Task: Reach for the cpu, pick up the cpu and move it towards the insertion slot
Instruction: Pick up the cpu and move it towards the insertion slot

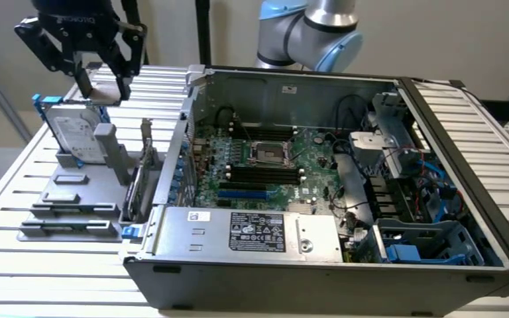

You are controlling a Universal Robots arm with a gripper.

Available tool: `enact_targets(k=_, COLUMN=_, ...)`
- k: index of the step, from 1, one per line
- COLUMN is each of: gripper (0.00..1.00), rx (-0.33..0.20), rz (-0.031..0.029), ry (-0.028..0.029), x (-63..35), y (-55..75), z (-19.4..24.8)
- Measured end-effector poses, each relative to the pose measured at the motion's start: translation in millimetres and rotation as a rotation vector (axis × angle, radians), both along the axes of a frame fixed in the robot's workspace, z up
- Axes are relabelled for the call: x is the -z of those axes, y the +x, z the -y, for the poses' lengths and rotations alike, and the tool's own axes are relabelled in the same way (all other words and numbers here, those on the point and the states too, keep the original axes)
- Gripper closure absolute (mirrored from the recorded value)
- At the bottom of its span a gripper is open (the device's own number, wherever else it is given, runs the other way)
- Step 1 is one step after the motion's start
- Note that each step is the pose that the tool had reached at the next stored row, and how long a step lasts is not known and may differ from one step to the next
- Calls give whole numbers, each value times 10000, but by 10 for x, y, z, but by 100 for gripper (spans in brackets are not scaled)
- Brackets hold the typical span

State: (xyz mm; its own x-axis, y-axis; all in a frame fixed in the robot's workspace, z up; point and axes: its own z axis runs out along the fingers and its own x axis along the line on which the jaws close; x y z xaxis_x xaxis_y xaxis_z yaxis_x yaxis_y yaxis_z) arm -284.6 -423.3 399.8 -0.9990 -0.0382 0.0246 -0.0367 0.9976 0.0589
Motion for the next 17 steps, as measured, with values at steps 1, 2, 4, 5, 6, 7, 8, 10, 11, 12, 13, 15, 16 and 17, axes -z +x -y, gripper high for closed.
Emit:
enact_targets(k=1, gripper=45, rx=0, rz=0, ry=5, x=-6, y=45, z=-1)
enact_targets(k=2, gripper=45, rx=0, rz=-1, ry=9, x=-14, y=94, z=-1)
enact_targets(k=4, gripper=45, rx=0, rz=-3, ry=17, x=-27, y=184, z=-3)
enact_targets(k=5, gripper=45, rx=0, rz=-4, ry=20, x=-34, y=229, z=-4)
enact_targets(k=6, gripper=45, rx=0, rz=-5, ry=24, x=-40, y=273, z=-5)
enact_targets(k=7, gripper=45, rx=0, rz=-7, ry=25, x=-46, y=319, z=-5)
enact_targets(k=8, gripper=45, rx=0, rz=-8, ry=26, x=-51, y=364, z=-7)
enact_targets(k=10, gripper=45, rx=0, rz=-7, ry=27, x=-59, y=457, z=-10)
enact_targets(k=11, gripper=45, rx=-1, rz=-8, ry=26, x=-62, y=502, z=-12)
enact_targets(k=12, gripper=45, rx=0, rz=-7, ry=27, x=-64, y=547, z=-14)
enact_targets(k=13, gripper=45, rx=0, rz=-8, ry=26, x=-68, y=591, z=-17)
enact_targets(k=15, gripper=45, rx=-1, rz=-7, ry=27, x=-73, y=686, z=-23)
enact_targets(k=16, gripper=45, rx=-1, rz=-8, ry=26, x=-77, y=731, z=-25)
enact_targets(k=17, gripper=45, rx=0, rz=-8, ry=27, x=-79, y=775, z=-28)
